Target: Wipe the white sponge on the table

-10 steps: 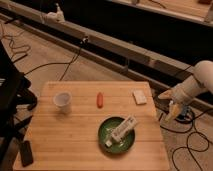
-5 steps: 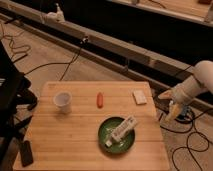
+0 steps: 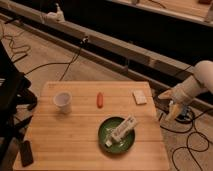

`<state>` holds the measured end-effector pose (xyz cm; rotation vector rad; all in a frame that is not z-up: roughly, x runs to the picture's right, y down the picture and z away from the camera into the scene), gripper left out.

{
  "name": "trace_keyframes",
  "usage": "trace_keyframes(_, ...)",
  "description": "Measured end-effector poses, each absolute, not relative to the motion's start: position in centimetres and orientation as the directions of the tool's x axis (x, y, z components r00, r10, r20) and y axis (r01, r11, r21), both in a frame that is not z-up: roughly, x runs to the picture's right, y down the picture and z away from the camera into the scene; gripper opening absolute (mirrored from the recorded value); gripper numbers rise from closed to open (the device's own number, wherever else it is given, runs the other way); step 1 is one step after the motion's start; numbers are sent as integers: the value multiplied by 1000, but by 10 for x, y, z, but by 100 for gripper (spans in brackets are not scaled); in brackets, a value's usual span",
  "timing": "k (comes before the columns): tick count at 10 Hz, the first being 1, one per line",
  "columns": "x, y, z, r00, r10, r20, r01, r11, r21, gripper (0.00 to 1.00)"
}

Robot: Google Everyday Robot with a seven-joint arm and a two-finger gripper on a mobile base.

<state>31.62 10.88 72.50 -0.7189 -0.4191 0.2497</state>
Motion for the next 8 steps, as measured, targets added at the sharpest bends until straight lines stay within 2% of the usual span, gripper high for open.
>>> trace_keyframes(5, 317, 108, 725, 890, 359, 282, -79, 729, -679, 80)
trace_keyframes(8, 324, 71, 732, 888, 382, 256, -137, 752, -645, 80)
